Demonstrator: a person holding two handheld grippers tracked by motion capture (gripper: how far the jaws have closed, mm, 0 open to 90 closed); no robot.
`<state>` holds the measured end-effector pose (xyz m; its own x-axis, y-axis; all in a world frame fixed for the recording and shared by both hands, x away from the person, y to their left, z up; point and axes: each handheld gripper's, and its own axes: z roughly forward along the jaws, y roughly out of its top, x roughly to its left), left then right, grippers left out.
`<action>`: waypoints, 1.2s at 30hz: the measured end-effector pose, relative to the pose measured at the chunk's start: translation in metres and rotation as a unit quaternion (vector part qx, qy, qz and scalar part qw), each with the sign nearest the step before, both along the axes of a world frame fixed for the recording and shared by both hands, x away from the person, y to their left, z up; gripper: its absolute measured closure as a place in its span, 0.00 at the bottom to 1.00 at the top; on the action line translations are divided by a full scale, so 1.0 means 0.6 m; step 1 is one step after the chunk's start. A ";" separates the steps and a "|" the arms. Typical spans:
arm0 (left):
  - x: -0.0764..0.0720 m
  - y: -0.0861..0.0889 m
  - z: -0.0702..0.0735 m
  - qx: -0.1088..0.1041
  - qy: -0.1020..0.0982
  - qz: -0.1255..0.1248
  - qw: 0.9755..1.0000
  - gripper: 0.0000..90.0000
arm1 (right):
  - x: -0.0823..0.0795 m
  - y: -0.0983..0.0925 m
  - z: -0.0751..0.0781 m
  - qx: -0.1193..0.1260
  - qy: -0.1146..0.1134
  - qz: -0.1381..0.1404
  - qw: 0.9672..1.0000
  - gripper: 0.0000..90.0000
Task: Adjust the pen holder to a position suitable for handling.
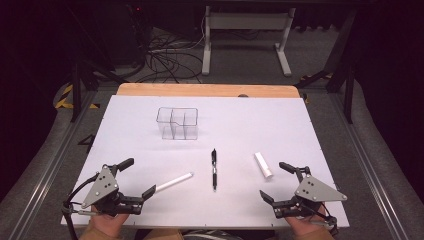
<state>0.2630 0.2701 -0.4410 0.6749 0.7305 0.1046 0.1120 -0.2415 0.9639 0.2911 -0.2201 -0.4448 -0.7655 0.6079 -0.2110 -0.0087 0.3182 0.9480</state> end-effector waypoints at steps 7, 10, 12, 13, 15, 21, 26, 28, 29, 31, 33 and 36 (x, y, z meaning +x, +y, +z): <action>0.000 -0.001 0.001 -0.002 0.004 -0.004 1.000 0.00 | -0.001 0.001 0.000 -0.001 -0.001 0.001 1.000 0.04; 0.000 -0.001 0.001 -0.002 0.003 -0.006 1.000 0.01 | -0.001 0.000 -0.001 -0.001 -0.001 0.002 1.000 0.04; 0.000 -0.001 0.002 0.000 0.003 -0.008 1.000 0.01 | -0.001 0.000 -0.001 0.000 -0.001 0.002 1.000 0.04; 0.000 -0.001 0.002 0.001 0.003 -0.010 1.000 0.01 | 0.000 0.000 -0.001 0.000 0.000 0.002 1.000 0.04; 0.000 -0.002 0.003 0.003 0.004 -0.012 1.000 0.01 | 0.000 0.001 -0.002 -0.001 0.001 0.002 1.000 0.04; 0.002 -0.004 0.007 0.011 0.007 -0.021 1.000 0.02 | 0.000 0.002 -0.002 -0.001 0.003 0.005 1.000 0.04; 0.006 -0.007 0.021 0.015 0.016 -0.032 0.999 0.04 | 0.001 0.002 -0.002 0.001 0.002 0.005 1.000 0.04; 0.013 -0.009 0.029 0.021 0.022 -0.037 0.999 0.04 | 0.001 0.002 -0.003 0.000 0.003 0.004 1.000 0.04; 0.017 -0.010 0.032 0.021 0.025 -0.042 0.999 0.04 | 0.001 0.002 -0.003 0.001 0.004 0.004 1.000 0.04; 0.024 -0.012 0.037 0.022 0.030 -0.046 0.998 0.05 | 0.001 0.002 -0.003 0.000 0.005 0.005 1.000 0.04; 0.030 -0.014 0.041 0.024 0.032 -0.050 0.998 0.05 | 0.000 0.001 -0.003 0.000 0.006 0.003 1.000 0.04; 0.037 -0.018 0.046 0.023 0.035 -0.058 0.997 0.05 | -0.001 -0.001 -0.004 0.001 0.007 0.002 1.000 0.04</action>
<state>0.2852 0.2591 -0.4132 0.7611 0.6427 0.0870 0.1466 -0.3011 0.9423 0.2904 -0.2207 -0.4473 -0.7707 0.6051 -0.1997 0.0028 0.3166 0.9486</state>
